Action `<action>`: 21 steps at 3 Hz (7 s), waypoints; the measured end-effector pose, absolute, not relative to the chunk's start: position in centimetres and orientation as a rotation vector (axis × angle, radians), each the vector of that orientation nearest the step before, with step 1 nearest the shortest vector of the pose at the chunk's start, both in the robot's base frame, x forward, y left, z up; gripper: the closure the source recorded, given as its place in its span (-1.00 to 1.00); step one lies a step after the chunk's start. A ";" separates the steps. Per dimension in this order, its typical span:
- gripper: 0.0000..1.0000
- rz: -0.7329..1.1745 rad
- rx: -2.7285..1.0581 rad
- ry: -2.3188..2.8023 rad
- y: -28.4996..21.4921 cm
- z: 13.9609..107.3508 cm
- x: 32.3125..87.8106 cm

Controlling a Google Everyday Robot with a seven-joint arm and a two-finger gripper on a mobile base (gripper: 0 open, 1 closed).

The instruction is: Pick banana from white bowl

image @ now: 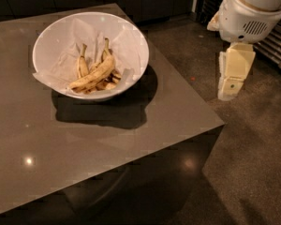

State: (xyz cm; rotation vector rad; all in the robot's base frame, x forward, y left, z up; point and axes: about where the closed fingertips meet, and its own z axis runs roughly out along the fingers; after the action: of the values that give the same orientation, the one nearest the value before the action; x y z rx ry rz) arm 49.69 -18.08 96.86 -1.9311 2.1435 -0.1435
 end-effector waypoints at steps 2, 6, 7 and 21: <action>-1.00 -0.150 -1.920 2.134 -18.0 97.0 49.8; -1.00 -0.296 -2.124 1.930 -9.2 97.8 56.1; -1.00 -0.330 -2.126 1.866 -7.8 98.7 57.3; -0.82 -0.160 -2.513 1.425 8.1 94.9 61.3</action>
Offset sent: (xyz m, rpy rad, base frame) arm 0.0304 0.0242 0.0087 -0.0280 -0.0266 0.0454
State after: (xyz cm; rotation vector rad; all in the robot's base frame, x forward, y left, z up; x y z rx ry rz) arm 61.29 8.12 94.87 -2.5129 1.4249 -0.1602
